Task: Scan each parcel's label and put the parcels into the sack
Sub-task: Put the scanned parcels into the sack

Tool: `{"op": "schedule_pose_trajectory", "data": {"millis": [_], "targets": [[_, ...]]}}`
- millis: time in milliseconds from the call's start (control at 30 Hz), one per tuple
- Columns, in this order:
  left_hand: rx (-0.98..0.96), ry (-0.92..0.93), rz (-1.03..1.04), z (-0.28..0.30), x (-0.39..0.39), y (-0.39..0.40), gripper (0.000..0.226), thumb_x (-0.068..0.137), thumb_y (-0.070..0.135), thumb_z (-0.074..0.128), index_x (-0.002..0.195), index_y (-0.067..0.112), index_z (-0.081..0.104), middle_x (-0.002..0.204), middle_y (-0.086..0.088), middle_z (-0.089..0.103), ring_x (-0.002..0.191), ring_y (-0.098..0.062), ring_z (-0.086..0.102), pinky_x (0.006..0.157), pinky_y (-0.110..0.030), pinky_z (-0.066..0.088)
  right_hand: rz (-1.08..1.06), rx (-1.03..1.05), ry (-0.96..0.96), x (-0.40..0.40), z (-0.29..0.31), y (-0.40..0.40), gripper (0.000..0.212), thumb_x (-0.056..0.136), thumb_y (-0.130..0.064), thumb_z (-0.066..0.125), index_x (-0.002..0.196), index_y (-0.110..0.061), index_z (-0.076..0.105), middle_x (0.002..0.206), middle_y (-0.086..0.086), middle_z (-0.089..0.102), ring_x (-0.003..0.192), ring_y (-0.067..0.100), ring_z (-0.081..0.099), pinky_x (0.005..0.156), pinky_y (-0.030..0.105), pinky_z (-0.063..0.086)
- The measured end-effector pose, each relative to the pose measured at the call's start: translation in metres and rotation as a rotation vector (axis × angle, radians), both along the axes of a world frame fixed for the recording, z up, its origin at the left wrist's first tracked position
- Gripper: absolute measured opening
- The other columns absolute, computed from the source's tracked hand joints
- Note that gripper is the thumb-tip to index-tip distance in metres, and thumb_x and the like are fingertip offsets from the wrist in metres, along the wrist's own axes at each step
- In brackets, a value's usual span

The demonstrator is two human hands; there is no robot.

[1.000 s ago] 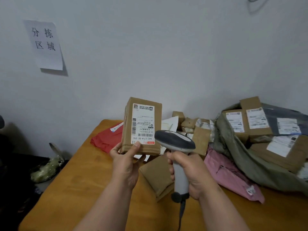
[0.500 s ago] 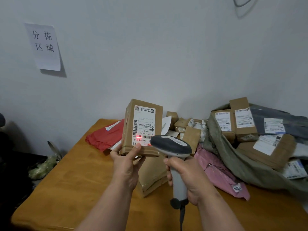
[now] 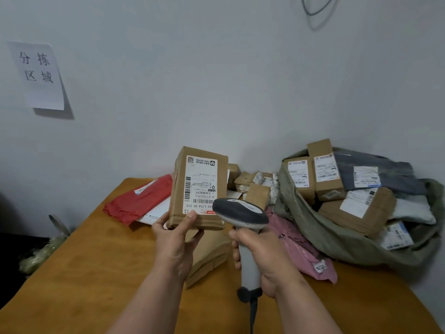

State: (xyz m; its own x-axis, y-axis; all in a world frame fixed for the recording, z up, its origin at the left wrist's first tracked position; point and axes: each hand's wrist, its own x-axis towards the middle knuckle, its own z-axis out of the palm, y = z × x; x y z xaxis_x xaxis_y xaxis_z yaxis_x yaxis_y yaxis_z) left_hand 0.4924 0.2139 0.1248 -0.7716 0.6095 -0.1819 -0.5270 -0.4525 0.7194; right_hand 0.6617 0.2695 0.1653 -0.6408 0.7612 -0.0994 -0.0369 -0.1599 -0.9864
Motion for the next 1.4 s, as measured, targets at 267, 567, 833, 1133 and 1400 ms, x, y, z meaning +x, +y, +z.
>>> {"op": "schedule_pose_trajectory", "data": {"millis": [267, 567, 833, 1133, 1400], "targets": [[-0.08, -0.001, -0.189, -0.001, 0.025, 0.053, 0.079, 0.062, 0.016, 0.082, 0.128, 0.028, 0.041, 0.11, -0.011, 0.073, 0.102, -0.028, 0.072, 0.086, -0.052, 0.059, -0.375, -0.039, -0.011, 0.021, -0.02, 0.049, 0.024, 0.083, -0.021, 0.079, 0.103, -0.01, 0.073, 0.084, 0.005, 0.073, 0.081, 0.019, 0.069, 0.055, 0.022, 0.051], [-0.13, 0.157, -0.524, 0.012, 0.074, 0.162, 0.082, 0.061, 0.027, 0.087, 0.131, 0.03, 0.044, 0.118, -0.009, 0.07, 0.1, -0.028, 0.073, 0.082, -0.045, 0.061, -0.607, -0.001, 0.146, 0.049, -0.014, 0.116, 0.05, 0.081, -0.026, 0.081, 0.126, -0.031, 0.061, 0.104, -0.011, 0.077, 0.097, 0.009, 0.074, 0.081, 0.036, 0.063], [-0.207, 0.397, -0.71, 0.015, 0.15, 0.254, 0.044, 0.082, 0.038, 0.078, 0.115, 0.027, 0.052, 0.118, 0.0, 0.066, 0.107, -0.02, 0.065, 0.091, -0.043, 0.056, -0.896, -0.015, 0.234, 0.113, -0.018, 0.197, 0.05, 0.084, -0.015, 0.079, 0.13, -0.026, 0.062, 0.109, -0.008, 0.077, 0.102, 0.013, 0.072, 0.094, 0.049, 0.058], [-0.278, 0.749, -0.648, 0.048, 0.222, 0.406, 0.045, 0.089, 0.055, 0.064, 0.125, 0.035, 0.048, 0.118, 0.015, 0.059, 0.102, -0.002, 0.058, 0.087, -0.027, 0.051, -0.987, 0.12, 0.253, 0.179, 0.012, 0.36, 0.043, 0.085, -0.02, 0.079, 0.123, -0.034, 0.063, 0.102, -0.018, 0.075, 0.094, 0.001, 0.072, 0.086, 0.035, 0.062], [-0.626, 1.036, -0.591, 0.034, 0.219, 0.499, 0.033, 0.098, 0.045, 0.054, 0.128, 0.032, 0.06, 0.102, 0.019, 0.058, 0.088, 0.001, 0.054, 0.07, -0.018, 0.042, -0.664, 0.169, -0.07, 0.198, 0.016, 0.477, 0.037, 0.083, -0.03, 0.08, 0.115, -0.035, 0.063, 0.118, -0.008, 0.07, 0.112, 0.015, 0.065, 0.101, 0.048, 0.054]]}}
